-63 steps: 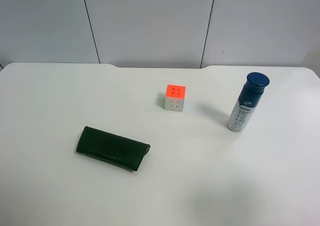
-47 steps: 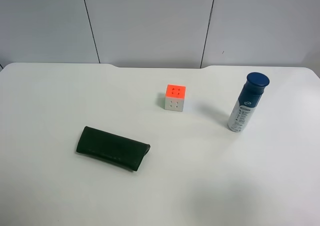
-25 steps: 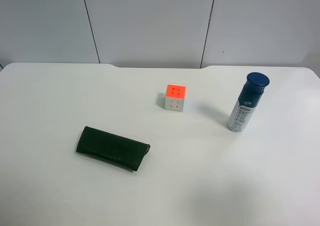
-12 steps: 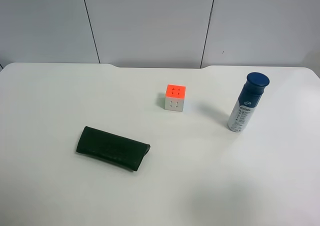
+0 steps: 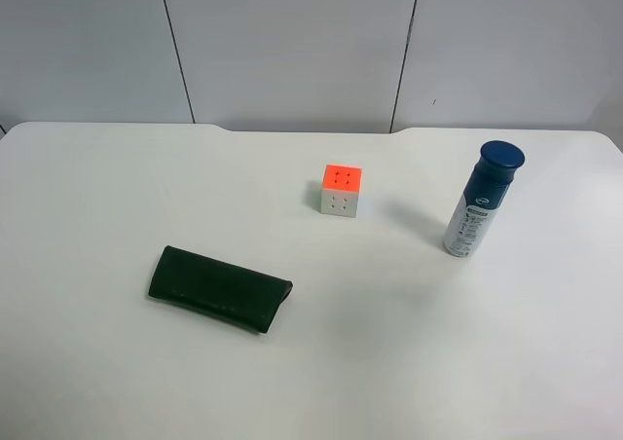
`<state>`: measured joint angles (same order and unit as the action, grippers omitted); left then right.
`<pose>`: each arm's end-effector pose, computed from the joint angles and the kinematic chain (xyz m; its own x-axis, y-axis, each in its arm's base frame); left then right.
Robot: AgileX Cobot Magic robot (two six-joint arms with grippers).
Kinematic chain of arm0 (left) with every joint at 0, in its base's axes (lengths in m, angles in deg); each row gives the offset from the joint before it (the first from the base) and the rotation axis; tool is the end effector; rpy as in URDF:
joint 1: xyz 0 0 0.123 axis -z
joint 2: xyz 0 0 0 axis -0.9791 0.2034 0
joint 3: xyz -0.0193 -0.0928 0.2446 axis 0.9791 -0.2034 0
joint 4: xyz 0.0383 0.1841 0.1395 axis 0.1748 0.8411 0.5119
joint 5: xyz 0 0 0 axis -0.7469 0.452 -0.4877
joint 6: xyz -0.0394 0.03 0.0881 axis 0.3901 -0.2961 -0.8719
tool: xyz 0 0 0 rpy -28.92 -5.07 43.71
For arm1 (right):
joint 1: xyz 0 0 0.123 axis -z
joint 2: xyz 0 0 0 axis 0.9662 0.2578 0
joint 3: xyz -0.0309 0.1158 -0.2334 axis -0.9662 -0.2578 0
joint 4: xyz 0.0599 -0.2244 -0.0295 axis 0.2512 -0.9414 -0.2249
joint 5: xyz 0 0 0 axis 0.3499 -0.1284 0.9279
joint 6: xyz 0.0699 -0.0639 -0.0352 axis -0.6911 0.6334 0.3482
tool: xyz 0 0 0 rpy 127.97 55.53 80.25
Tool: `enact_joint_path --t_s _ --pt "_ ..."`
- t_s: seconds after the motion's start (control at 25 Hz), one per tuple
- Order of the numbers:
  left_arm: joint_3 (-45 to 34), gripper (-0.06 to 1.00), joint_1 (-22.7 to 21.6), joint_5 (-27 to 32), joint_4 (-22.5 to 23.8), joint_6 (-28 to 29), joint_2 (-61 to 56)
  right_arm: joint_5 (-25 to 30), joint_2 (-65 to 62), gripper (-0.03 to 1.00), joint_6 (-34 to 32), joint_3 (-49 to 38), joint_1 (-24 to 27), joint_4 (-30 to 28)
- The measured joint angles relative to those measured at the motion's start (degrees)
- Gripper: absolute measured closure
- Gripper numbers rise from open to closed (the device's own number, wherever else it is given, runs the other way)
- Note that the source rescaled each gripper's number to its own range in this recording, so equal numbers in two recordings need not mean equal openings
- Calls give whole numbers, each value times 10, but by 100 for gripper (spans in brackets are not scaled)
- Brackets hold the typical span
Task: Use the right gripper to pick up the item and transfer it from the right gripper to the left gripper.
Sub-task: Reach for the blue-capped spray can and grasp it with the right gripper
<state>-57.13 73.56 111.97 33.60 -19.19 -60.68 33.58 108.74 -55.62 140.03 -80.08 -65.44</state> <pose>0.0099 -0.0007 0.2659 -0.4472 0.0167 -0.8943 -0.0447 0.9982 0.0410 0.0982 0.0196 0.3332 -0.7412 0.0223 -0.6710 -0.0956 0.9858 0.1383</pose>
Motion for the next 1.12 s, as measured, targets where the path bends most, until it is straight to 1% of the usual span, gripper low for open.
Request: enact_joint_path --t_s 0.16,0.24,0.52,0.68,0.76,0.96,1.12 --pt "0 -6 0 0 0 0 0 21 132 -3 22 65 0 0" --pt "0 -6 0 0 0 0 0 24 194 -3 22 90 -1 0" --pt "0 -6 0 0 0 0 0 39 356 -3 26 171 -35 -3" --pt "0 -6 0 0 0 0 0 39 417 -3 19 219 -40 -4" --pt "0 -6 0 0 0 0 0 39 438 -3 15 237 -40 -15" --pt "0 -6 0 0 1 0 0 40 487 -3 2 243 -40 -52" --pt "0 -6 0 0 1 0 0 40 523 -3 2 243 -40 -58"
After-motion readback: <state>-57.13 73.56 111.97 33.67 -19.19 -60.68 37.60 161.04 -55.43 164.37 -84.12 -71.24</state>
